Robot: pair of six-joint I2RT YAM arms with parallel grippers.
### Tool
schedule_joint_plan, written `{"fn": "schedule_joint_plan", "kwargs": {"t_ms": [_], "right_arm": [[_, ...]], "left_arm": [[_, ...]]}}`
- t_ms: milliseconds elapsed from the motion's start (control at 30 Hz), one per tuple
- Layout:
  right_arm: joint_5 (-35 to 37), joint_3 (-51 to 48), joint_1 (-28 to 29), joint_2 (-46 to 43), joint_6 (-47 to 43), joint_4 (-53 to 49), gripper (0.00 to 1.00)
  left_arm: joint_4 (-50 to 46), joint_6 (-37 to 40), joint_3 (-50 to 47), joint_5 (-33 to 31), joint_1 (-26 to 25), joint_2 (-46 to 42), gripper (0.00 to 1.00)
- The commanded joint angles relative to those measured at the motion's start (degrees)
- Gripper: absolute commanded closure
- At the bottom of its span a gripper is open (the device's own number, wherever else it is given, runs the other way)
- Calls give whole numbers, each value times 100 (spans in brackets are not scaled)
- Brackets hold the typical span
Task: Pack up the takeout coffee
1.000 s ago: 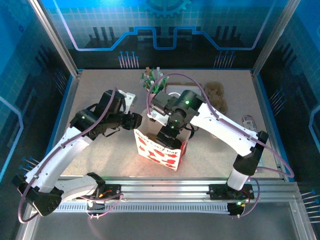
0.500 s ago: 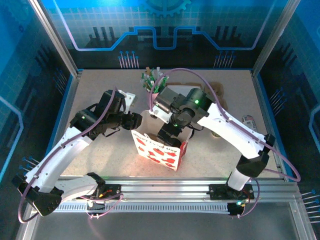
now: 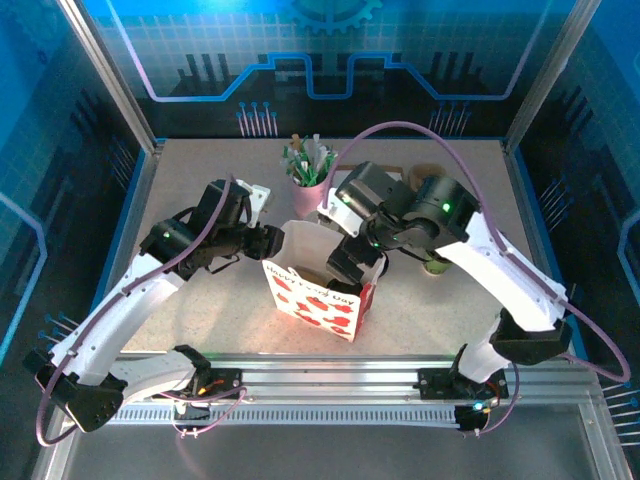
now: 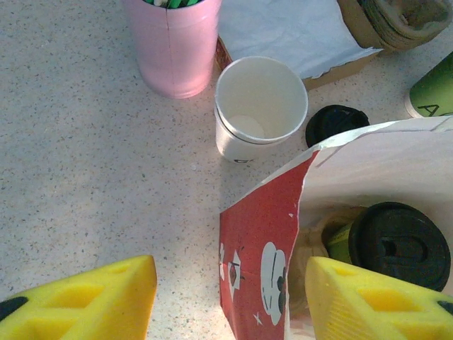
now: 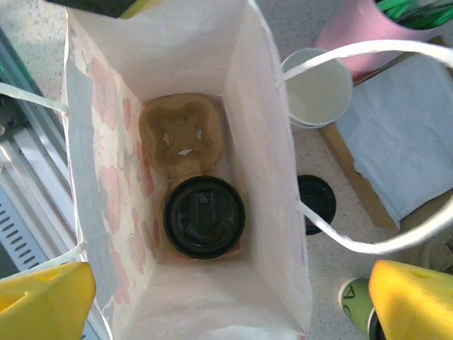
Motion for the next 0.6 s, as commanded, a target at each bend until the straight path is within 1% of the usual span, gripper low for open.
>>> {"fn": "schedule_joint_plan", "kwargs": {"t_ms": [0, 133, 167, 233, 267, 367, 467, 500, 567], "right_arm": [[262, -92, -183, -436, 143, 253, 0], [404, -501, -537, -914, 319, 622, 0], [394, -642, -681, -1065, 377, 722, 0], [375, -946, -1043, -1347, 520, 908, 0], [304, -1110, -1282, -1490, 586, 1003, 0], [178, -1651, -2057, -1830, 790, 1206, 0], [-285, -2141, -2906, -1943, 976, 1301, 0], [-293, -2284, -3149, -1944, 1054, 1278, 0], [-144, -2551, -3505, -1921, 1154, 1246, 0]], "left_arm": [[74, 109, 119, -118, -42, -162, 39], [230, 96, 84, -159, -41, -338, 33], [278, 94, 74, -178, -38, -393, 33], [382, 97, 42, -218, -36, -504, 28], [445, 94, 18, -270, -37, -577, 25], [636, 94, -78, -341, -33, -781, 20], [830, 81, -186, -440, -33, -952, 13], [906, 71, -227, -487, -27, -1013, 10], [1032, 80, -319, -545, -24, -1141, 7]]}}
